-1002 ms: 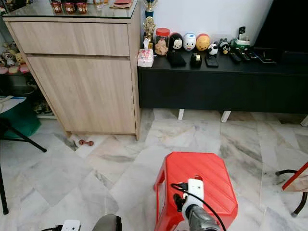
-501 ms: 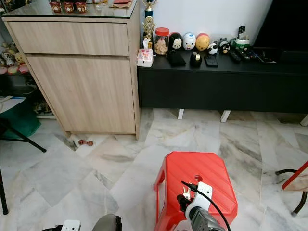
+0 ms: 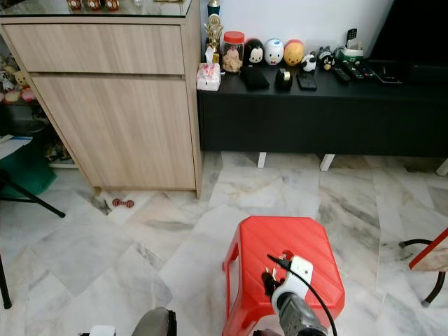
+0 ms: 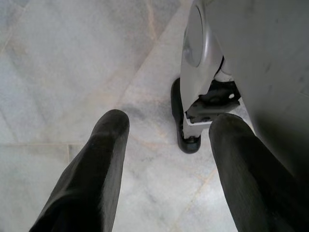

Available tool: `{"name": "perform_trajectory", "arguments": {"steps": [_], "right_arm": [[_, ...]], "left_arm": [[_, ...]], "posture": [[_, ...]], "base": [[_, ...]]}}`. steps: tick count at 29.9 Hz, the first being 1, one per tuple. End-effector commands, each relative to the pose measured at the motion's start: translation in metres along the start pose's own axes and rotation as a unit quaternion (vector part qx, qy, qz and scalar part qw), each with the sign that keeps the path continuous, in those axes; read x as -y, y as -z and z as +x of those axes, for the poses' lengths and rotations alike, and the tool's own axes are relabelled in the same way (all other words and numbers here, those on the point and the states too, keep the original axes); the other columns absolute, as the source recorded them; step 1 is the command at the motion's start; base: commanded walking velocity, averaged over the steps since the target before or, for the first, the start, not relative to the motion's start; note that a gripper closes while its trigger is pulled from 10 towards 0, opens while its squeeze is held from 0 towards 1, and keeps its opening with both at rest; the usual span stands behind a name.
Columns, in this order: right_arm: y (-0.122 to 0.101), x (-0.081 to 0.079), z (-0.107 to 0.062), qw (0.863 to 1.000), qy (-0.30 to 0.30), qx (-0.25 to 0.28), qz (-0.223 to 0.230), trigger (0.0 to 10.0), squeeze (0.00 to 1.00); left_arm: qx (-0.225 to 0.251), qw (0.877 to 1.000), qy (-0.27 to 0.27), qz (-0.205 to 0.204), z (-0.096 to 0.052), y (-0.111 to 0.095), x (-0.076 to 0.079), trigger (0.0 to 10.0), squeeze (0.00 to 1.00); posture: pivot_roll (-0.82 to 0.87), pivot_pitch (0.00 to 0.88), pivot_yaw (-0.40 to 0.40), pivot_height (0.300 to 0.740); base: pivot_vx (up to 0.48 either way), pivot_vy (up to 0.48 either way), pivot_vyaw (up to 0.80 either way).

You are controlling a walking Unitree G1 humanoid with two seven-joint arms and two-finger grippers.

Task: Hang keys on a hook

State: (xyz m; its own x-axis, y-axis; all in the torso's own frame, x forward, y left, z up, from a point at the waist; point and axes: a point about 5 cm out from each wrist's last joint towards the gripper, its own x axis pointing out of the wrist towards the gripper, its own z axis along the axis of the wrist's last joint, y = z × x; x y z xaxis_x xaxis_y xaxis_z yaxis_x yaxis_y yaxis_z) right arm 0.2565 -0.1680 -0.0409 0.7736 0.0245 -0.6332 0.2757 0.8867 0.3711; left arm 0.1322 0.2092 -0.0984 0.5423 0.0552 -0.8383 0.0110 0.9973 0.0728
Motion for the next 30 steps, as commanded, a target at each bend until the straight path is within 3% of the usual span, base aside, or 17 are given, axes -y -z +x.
{"name": "perform_trajectory", "arguments": {"steps": [1, 4, 10, 18, 21, 30], "right_arm": [[-0.013, -0.001, 0.001, 0.999, -0.006, 0.036, -0.017, 10.0, 0.0], [-0.02, -0.004, -0.001, 0.996, -0.021, 0.079, -0.038, 10.0, 0.0], [-0.019, -0.002, -0.005, 0.991, -0.024, 0.116, -0.056, 10.0, 0.0], [-0.016, 0.0, -0.006, 0.991, -0.014, 0.112, -0.068, 10.0, 0.0], [-0.017, -0.002, -0.005, 0.99, -0.016, 0.117, -0.073, 10.0, 0.0], [-0.023, -0.012, -0.002, 0.99, -0.026, 0.118, -0.072, 10.0, 0.0]], "left_arm": [[-0.013, 1.0, 0.018, 0.004, -0.002, 0.009, 0.009, 10.0, 0.0], [-0.015, 1.0, 0.019, 0.005, -0.002, 0.012, 0.01, 10.0, 0.0], [-0.018, 1.0, 0.021, 0.008, -0.003, 0.014, 0.01, 10.0, 0.0], [-0.018, 1.0, 0.02, 0.007, -0.003, 0.014, 0.01, 10.0, 0.0], [-0.019, 1.0, 0.02, 0.007, -0.003, 0.014, 0.01, 10.0, 0.0], [-0.019, 1.0, 0.02, 0.007, -0.003, 0.015, 0.01, 10.0, 0.0]], "posture": [[0.1, 0.066, -0.076, 0.633], [0.1, 0.061, -0.079, 0.633], [0.09, 0.042, -0.074, 0.633], [0.1, 0.033, -0.08, 0.615], [0.1, 0.029, -0.081, 0.598], [0.11, 0.024, -0.081, 0.598]], "base": [[0.0, 0.0, 0.0], [0.0, 0.0, 0.0], [0.0, 0.0, 0.0], [0.0, 0.0, 0.0], [0.0, 0.0, 0.0], [0.0, 0.0, 0.0]]}}
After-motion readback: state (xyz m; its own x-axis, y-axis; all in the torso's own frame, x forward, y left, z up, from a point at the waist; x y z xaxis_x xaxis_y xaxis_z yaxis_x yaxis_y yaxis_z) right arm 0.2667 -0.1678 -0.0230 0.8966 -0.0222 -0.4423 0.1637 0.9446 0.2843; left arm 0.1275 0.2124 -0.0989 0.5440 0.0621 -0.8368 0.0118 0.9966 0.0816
